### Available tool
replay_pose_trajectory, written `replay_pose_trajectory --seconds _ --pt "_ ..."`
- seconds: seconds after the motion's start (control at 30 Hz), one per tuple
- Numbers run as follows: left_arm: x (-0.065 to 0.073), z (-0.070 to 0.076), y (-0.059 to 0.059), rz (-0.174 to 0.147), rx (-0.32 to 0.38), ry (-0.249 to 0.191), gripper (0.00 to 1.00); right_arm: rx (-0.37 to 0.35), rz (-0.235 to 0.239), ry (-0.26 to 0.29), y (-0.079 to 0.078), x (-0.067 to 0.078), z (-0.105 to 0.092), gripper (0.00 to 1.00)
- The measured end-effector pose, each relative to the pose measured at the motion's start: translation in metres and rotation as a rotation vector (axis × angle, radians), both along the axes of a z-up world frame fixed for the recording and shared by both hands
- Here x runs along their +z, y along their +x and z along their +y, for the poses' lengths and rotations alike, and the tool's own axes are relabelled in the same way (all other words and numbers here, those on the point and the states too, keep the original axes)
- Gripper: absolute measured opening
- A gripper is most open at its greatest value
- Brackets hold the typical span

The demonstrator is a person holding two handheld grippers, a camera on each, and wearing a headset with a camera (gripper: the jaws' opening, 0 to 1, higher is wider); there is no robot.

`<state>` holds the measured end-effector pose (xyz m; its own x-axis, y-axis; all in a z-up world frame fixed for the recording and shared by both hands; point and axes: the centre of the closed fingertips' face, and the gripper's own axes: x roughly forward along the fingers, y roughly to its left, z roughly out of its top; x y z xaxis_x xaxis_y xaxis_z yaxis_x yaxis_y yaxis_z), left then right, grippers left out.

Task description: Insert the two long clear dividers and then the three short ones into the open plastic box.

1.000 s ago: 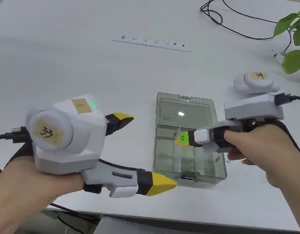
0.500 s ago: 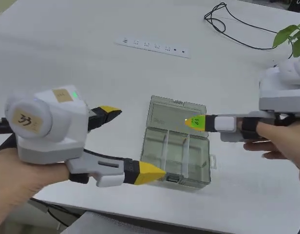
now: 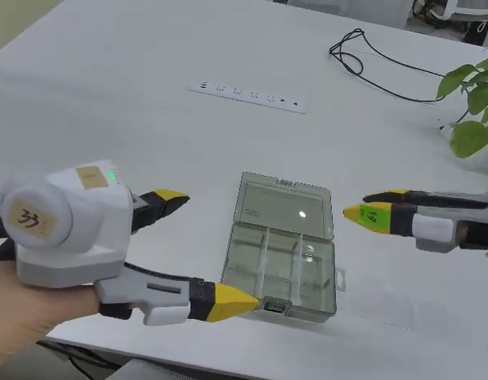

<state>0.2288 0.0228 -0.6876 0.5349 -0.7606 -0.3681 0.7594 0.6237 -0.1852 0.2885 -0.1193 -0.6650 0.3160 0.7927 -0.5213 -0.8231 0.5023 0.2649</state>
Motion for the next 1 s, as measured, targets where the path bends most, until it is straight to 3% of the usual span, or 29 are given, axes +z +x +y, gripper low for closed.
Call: replay_pose_trajectory --seconds 0.23,0.37,0.6,0.63,0.7,0.93,1.0 --pt "-0.001 -0.004 -0.003 0.004 -0.009 0.005 1.00 0.170 -0.051 -0.203 -0.020 -0.031 -0.028 0.60" --pt "-0.001 -0.005 -0.004 0.006 -0.010 0.005 1.00 0.301 -0.103 -0.393 -0.029 -0.063 -0.045 0.64" --pt "-0.003 -0.004 -0.004 0.011 -0.012 0.006 1.00 0.443 -0.116 -0.510 -0.037 -0.096 -0.052 0.63" --pt "-0.004 -0.003 -0.004 0.013 -0.012 0.008 1.00 0.471 -0.118 -0.532 -0.033 -0.112 -0.061 0.62" --pt "-0.006 -0.002 -0.003 0.017 -0.012 0.011 1.00 0.518 -0.123 -0.563 -0.034 -0.120 -0.062 0.62" --pt "-0.012 0.000 0.000 0.027 -0.017 0.016 1.00 0.582 -0.092 -0.629 -0.035 -0.148 -0.063 0.53" --pt "-0.014 0.000 0.000 0.030 -0.019 0.016 1.00 0.595 -0.080 -0.657 -0.032 -0.161 -0.069 0.51"
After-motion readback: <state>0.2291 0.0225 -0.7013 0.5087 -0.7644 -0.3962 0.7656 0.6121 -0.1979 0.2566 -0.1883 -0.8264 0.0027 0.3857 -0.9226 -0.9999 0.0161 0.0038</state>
